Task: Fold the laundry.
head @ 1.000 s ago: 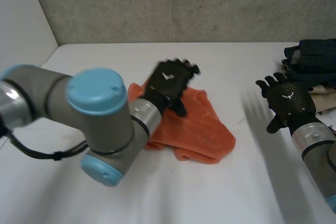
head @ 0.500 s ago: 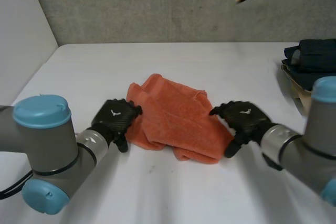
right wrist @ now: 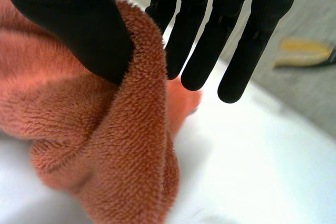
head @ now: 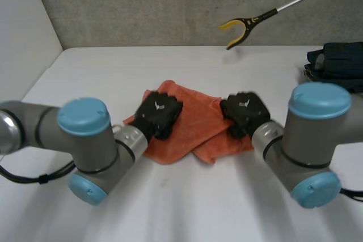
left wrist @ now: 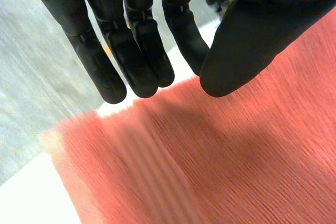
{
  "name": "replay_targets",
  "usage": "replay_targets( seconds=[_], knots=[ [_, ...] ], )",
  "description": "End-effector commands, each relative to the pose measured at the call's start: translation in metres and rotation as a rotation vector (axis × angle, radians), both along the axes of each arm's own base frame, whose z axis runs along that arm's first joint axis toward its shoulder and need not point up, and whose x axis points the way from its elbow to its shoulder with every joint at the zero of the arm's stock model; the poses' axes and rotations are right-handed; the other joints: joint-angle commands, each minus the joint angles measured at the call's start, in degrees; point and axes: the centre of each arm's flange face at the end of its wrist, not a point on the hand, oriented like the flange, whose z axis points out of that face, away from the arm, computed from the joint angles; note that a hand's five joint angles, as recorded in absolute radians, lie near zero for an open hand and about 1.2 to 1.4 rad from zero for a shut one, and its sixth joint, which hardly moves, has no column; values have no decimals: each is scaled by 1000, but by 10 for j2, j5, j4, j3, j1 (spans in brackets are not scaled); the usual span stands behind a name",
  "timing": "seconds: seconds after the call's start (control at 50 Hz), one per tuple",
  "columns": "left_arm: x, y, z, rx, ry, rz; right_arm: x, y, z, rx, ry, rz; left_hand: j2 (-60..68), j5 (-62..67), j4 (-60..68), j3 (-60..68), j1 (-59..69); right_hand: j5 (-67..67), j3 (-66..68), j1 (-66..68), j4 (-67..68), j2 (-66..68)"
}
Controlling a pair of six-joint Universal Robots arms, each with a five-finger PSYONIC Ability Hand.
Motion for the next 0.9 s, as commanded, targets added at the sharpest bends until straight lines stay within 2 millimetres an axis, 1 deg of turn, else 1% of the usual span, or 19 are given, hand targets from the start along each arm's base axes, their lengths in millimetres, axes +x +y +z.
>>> replay_targets(
  seconds=[0.02,0.04,0.06,0.1,0.16,0.22,0.24,0.28,0.3,0.34,0.38,0.42,0.48,0.6,0.74,0.76,0.78,0.84,0.9],
  knots=[
    [16,23,121,-217,175,20,-8,11,108,-322,-13,18,115,143,114,119,122,135,121,169,115,127],
    [21,31,145,-257,219,20,-9,13,119,-358,-11,17,115,143,114,119,122,135,121,169,115,127],
    [25,35,155,-274,239,20,-12,17,140,-421,-12,15,115,143,114,119,122,135,121,169,115,127],
    [33,44,178,-309,286,23,-13,21,161,-468,-15,22,115,143,114,119,122,135,121,169,115,127],
    [39,53,188,-321,316,21,-13,25,178,-485,-22,45,115,143,114,119,122,135,121,169,115,127],
    [39,54,175,-283,297,23,-12,28,185,-464,-16,81,115,143,114,119,122,135,121,169,115,127],
    [39,54,168,-265,288,23,-12,27,180,-435,-3,91,115,143,114,119,122,135,121,169,115,127],
    [35,52,139,-184,240,20,-10,21,164,-380,20,99,-154,-126,-155,-151,-147,135,121,169,115,127],
    [33,53,126,-147,220,18,-6,15,145,-324,41,104,-292,-265,-293,-289,-285,135,121,169,115,127],
    [25,54,90,-39,172,13,-3,12,128,-275,64,108,-444,-417,-445,-441,-438,135,121,169,115,127],
    [21,56,69,33,149,24,0,10,108,-219,82,116,-458,-431,-459,-455,-452,135,121,169,115,127],
    [18,53,43,123,147,74,-2,11,102,-196,80,114,-506,-479,-508,-503,-500,135,121,169,115,127],
    [17,42,23,216,193,148,-2,17,92,-155,75,124,-515,-488,-517,-512,-509,135,121,169,115,127],
    [4,35,3,329,256,152,-1,41,94,-118,16,148,-517,-490,-518,-514,-511,135,121,169,115,127],
    [-10,52,3,376,286,98,4,47,82,-113,-72,155,-505,-478,-507,-502,-499,135,121,169,115,127],
    [-9,51,5,372,287,111,8,51,79,-116,-78,171,-503,-476,-505,-500,-497,32,18,67,12,24],
    [-6,50,7,365,290,132,12,53,74,-109,-75,182,-503,-476,-505,-500,-497,-155,-169,-121,-175,-164],
    [17,35,22,313,305,301,20,53,56,-72,-50,189,-503,-476,-505,-500,-497,-565,-579,-531,-585,-573],
    [58,11,32,259,316,523,20,47,53,-64,-52,173,-503,-476,-505,-500,-497,-565,-579,-531,-585,-573]
  ],
)
